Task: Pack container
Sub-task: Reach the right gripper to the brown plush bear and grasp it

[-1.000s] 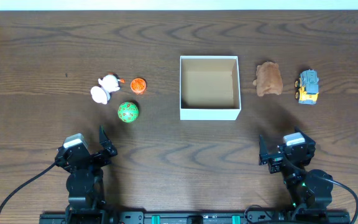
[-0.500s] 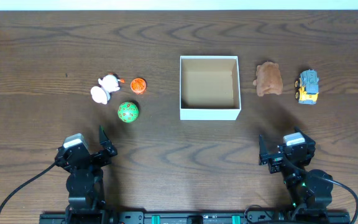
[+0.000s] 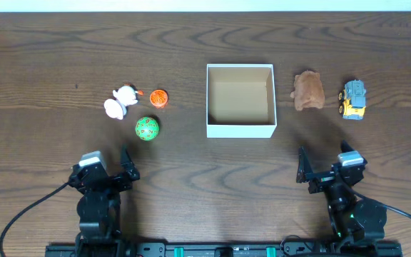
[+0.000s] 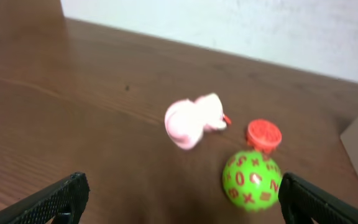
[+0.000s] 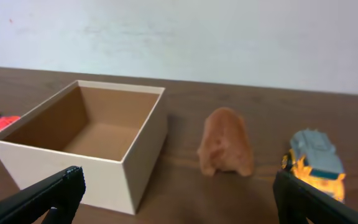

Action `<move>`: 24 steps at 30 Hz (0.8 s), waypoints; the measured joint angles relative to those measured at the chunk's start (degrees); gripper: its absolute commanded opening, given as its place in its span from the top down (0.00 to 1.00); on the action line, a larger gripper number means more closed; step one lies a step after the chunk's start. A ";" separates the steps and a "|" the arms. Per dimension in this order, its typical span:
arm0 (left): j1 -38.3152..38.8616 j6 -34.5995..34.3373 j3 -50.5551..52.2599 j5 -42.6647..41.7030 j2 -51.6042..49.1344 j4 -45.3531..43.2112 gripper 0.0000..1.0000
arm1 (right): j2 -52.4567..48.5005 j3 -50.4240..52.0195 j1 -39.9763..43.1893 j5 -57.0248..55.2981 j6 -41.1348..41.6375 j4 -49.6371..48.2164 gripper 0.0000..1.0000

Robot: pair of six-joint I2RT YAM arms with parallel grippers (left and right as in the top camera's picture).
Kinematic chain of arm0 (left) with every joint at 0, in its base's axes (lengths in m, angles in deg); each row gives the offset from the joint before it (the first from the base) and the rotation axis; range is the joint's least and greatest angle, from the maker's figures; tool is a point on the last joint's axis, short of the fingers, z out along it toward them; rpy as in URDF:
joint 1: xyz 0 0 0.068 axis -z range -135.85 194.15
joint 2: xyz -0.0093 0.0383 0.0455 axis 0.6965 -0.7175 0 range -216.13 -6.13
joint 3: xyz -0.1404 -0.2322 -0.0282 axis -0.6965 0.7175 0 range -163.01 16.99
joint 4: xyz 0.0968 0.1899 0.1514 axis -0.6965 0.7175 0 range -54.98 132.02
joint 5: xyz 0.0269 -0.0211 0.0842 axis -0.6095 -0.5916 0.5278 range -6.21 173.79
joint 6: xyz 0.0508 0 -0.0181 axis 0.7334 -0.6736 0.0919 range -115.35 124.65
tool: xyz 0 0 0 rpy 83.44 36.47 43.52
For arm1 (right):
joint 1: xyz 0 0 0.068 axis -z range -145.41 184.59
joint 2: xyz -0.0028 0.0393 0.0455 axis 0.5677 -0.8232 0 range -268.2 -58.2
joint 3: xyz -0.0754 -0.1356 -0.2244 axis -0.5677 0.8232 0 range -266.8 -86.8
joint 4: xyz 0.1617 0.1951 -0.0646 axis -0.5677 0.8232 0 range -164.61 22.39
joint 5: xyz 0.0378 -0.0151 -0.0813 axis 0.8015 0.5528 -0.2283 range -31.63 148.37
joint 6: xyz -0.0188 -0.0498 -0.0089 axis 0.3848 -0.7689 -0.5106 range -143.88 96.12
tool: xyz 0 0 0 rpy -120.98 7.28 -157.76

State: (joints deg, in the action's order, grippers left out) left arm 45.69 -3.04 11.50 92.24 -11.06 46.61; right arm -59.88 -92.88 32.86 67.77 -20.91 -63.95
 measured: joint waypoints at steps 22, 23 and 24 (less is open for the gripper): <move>0.00 -1.09 -52.06 -4.61 -57.02 24.44 0.02 | -72.67 -66.27 0.00 1.05 -2.82 36.48 0.01; 0.00 -1.11 -53.99 -4.92 -58.62 25.53 0.02 | -76.46 -70.44 0.02 1.05 -3.45 38.10 0.01; -0.04 -1.11 -55.74 -5.20 -60.15 26.38 0.02 | -79.12 -73.48 0.11 1.03 -3.85 39.15 0.01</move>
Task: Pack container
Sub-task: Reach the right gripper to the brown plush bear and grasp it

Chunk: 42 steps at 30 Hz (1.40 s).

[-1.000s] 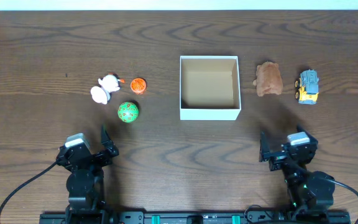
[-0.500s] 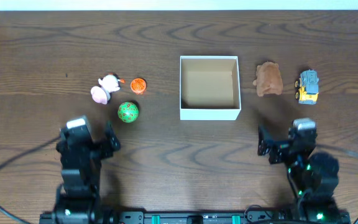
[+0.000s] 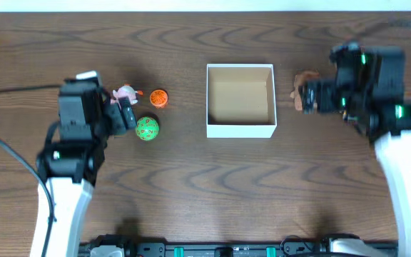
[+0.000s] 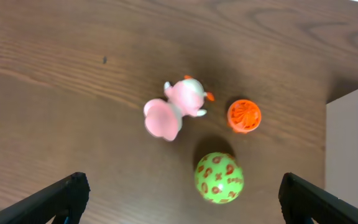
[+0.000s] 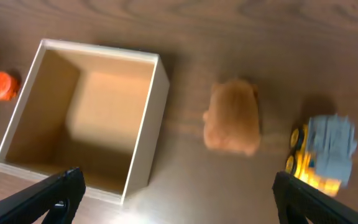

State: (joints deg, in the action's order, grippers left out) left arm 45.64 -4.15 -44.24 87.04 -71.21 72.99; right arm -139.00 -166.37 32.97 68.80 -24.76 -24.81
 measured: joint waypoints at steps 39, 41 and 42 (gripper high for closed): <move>-4.50 0.00 -3.63 -4.61 -11.10 8.31 0.02 | -45.81 -16.50 3.13 -5.44 3.04 -0.79 0.67; -4.50 0.00 -3.63 -4.59 -11.10 8.50 0.02 | -45.81 -16.74 3.10 -5.49 3.58 -0.61 0.79; -4.50 0.00 -3.63 -4.59 -11.10 8.55 0.02 | -45.81 -16.87 3.10 -5.51 3.78 -0.37 0.85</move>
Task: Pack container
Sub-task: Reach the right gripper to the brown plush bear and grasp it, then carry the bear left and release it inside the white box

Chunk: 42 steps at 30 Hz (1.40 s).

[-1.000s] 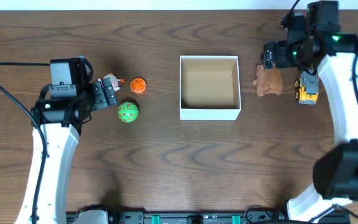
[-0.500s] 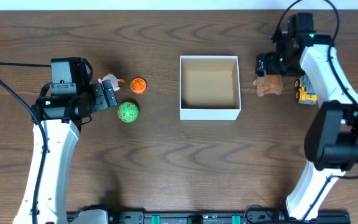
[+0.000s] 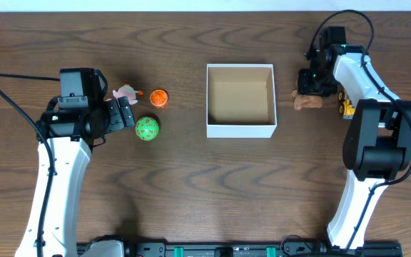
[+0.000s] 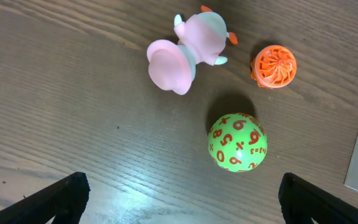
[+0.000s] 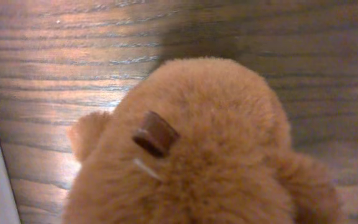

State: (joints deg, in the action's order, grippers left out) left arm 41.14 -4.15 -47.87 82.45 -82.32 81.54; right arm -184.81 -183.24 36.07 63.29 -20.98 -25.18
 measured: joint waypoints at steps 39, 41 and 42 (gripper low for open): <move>0.00 0.00 0.00 0.00 0.00 0.07 0.02 | 5.60 -5.09 -24.74 -5.29 17.46 1.99 0.86; 0.00 -0.02 0.00 0.00 0.00 0.07 0.02 | 4.57 -5.09 -24.41 -5.46 17.51 2.14 0.85; 0.00 0.00 0.00 0.00 0.00 0.07 0.02 | 4.33 -5.09 -24.37 -5.64 17.53 2.19 0.84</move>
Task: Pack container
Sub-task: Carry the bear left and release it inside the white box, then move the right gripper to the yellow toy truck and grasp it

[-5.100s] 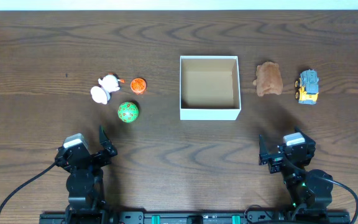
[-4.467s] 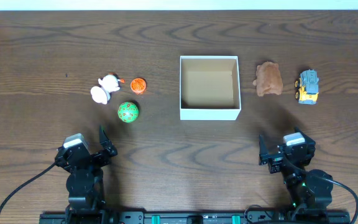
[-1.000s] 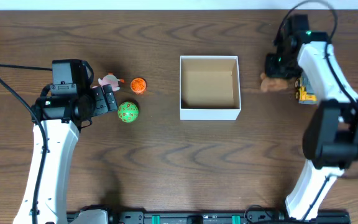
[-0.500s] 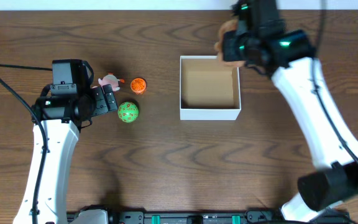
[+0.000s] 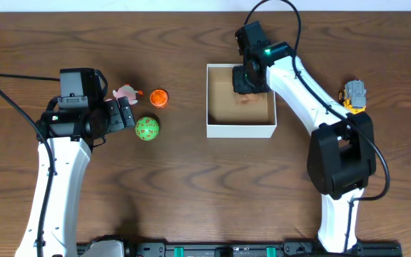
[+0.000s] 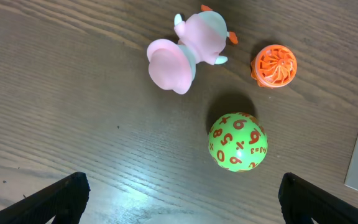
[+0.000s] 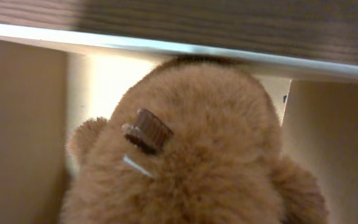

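Observation:
The white cardboard box [image 5: 240, 130] stands mid-table, open on top. My right gripper [image 5: 251, 77] is inside its far right part, shut on the brown plush toy [image 7: 191, 155], which fills the right wrist view against the box wall [image 7: 166, 46]; the fingers are hidden behind it. My left gripper [image 6: 180, 194] hangs open above the table, just left of the green number ball [image 6: 237, 142]. Beyond the ball lie the pink-and-white duck toy [image 6: 188, 53] and the small orange ribbed ball [image 6: 273, 66]. A yellow-and-grey toy truck [image 5: 354, 98] lies right of the box.
The left arm stretches from the front edge up to the toys at left. The right arm reaches across from the front right, passing beside the truck. Dark wooden table [image 5: 205, 193] all round.
My right gripper, with the brown plush in it, has moved from the table right of the box to inside the box's far right part. The left arm and its toys have not changed.
Both grippers first rested open at the front edge, all toys lying beside the box. Then both arms were raised over their toys. Then the right gripper was down on the plush and the left hung by the green ball. Now the plush is in the box.

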Action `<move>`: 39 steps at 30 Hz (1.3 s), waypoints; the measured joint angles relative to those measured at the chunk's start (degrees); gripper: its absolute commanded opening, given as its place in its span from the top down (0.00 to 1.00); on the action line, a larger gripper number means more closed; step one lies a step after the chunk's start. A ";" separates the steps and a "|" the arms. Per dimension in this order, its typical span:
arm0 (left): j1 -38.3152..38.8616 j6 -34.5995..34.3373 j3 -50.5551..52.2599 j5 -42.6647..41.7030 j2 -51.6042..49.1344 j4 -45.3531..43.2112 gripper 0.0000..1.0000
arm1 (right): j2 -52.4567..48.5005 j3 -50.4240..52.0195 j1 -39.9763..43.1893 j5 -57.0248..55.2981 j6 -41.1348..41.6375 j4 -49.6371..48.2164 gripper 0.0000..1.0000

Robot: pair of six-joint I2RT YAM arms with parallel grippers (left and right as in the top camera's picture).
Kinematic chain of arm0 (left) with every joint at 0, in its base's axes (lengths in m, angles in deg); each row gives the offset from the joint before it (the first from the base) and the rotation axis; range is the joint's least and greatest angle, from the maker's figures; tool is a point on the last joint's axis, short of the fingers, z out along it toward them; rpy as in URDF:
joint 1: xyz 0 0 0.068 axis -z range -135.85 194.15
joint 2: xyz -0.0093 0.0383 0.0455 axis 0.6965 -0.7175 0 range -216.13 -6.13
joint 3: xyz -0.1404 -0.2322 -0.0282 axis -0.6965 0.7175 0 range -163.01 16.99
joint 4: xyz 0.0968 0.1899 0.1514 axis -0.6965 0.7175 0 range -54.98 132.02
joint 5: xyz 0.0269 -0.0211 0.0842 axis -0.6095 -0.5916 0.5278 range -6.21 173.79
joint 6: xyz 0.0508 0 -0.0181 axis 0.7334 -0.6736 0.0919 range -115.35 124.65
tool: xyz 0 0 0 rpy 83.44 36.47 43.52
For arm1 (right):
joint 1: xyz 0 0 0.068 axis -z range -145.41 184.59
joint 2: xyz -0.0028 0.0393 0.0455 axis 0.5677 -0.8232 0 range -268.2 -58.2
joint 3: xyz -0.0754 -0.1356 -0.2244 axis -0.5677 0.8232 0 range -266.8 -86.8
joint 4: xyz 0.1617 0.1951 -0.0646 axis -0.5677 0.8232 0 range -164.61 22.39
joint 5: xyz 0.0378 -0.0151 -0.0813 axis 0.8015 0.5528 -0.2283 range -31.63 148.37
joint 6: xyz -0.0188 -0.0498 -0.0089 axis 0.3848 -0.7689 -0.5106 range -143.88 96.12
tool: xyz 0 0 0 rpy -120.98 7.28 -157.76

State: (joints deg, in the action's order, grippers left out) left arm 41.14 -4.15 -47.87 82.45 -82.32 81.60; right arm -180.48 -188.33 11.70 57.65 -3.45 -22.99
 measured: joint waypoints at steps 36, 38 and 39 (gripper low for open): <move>0.00 0.00 0.00 0.00 0.00 0.02 0.02 | 9.64 0.02 3.91 -7.76 0.61 2.01 0.01; 0.00 0.00 0.00 0.00 0.00 0.02 0.02 | 13.27 0.02 6.91 -7.76 0.09 3.45 0.01; 0.00 0.00 0.00 0.00 0.00 0.02 0.02 | 14.75 0.02 8.81 -7.82 -0.26 3.96 0.01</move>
State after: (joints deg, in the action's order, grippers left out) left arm 41.14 -4.15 -47.87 82.45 -82.32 81.63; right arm -165.73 -188.31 20.51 49.83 -3.71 -19.04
